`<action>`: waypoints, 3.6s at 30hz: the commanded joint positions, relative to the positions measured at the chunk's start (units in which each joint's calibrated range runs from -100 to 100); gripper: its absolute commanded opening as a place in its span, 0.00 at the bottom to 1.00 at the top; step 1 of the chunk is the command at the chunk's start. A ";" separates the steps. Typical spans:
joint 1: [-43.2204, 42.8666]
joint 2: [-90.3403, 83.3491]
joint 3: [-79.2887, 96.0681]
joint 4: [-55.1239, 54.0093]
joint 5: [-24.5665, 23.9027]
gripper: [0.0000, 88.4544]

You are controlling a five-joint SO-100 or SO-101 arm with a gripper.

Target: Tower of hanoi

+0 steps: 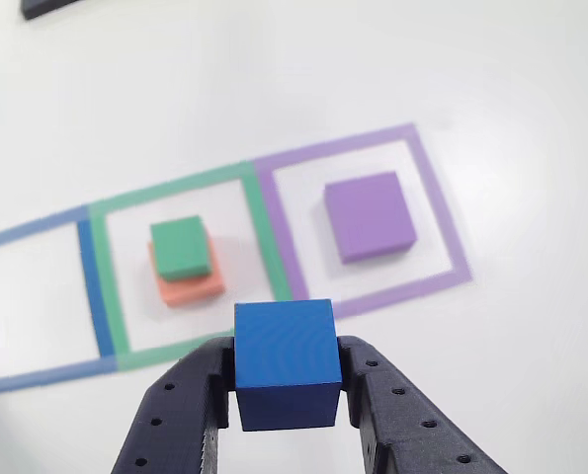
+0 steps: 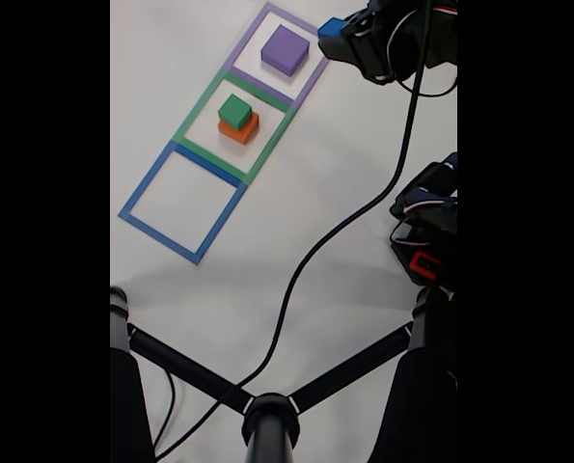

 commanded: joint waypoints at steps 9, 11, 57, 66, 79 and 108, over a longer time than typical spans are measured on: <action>-13.21 -4.11 -9.45 6.28 0.00 0.00; -14.35 -4.59 -9.45 6.85 0.00 0.00; -11.30 23.05 73.06 -117.63 0.00 0.02; -11.53 29.54 72.33 -123.62 0.00 0.02; -12.07 33.07 69.33 -124.51 0.00 0.02; -11.76 36.51 68.61 -127.19 0.00 0.18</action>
